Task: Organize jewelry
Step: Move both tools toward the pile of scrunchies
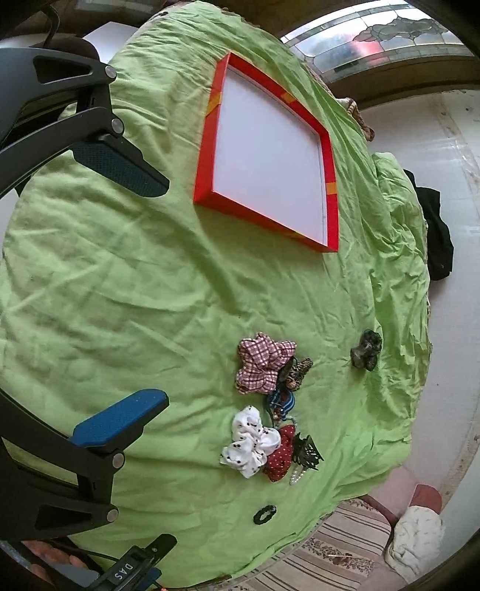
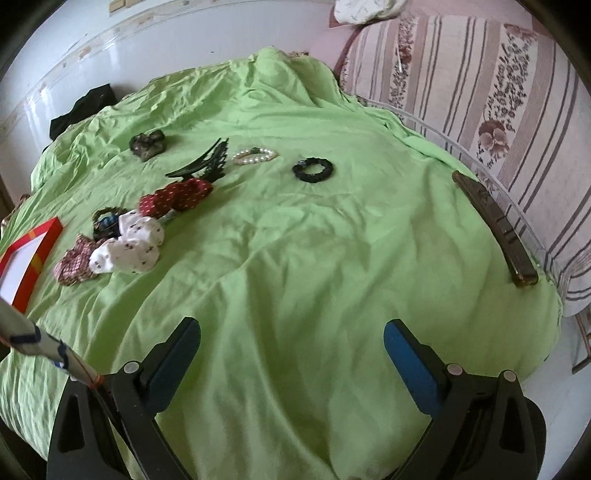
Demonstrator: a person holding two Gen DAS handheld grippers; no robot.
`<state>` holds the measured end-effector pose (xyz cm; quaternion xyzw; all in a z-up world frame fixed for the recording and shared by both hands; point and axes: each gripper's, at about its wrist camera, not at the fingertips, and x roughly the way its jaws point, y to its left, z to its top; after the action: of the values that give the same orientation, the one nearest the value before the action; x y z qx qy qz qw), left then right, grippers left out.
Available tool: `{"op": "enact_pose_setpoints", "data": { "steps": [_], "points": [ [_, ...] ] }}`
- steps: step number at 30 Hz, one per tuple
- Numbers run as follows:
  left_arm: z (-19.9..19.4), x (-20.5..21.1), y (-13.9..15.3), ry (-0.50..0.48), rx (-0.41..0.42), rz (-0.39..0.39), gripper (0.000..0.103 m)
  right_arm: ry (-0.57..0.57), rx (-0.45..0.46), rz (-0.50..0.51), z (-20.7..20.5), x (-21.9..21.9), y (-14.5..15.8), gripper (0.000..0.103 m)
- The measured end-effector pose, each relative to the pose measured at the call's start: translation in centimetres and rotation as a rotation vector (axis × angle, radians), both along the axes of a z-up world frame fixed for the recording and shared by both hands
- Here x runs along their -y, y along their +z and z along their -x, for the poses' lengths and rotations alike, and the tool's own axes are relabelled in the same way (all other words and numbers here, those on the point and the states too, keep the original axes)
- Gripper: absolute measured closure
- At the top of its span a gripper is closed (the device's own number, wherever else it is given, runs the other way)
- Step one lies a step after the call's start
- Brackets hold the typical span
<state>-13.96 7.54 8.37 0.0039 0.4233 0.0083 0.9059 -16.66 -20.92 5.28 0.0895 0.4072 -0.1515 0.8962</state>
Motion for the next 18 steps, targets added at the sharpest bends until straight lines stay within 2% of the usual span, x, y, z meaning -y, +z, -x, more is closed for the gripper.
{"op": "enact_pose_setpoints", "data": {
  "steps": [8, 13, 18],
  "points": [
    [0.5, 1.2, 0.3, -0.048, 0.010, -0.026, 0.000, 0.022, 0.058, 0.069, 0.9, -1.7, 1.4, 0.010],
    [0.3, 1.6, -0.4, -0.070, -0.025, -0.022, 0.000, 0.043, 0.054, 0.042, 0.8, -2.2, 1.3, 0.012],
    [-0.2, 1.5, -1.2, -0.068, -0.075, -0.020, 0.000, 0.067, 0.000, 0.022, 0.3, -2.6, 0.4, 0.012]
  ]
}}
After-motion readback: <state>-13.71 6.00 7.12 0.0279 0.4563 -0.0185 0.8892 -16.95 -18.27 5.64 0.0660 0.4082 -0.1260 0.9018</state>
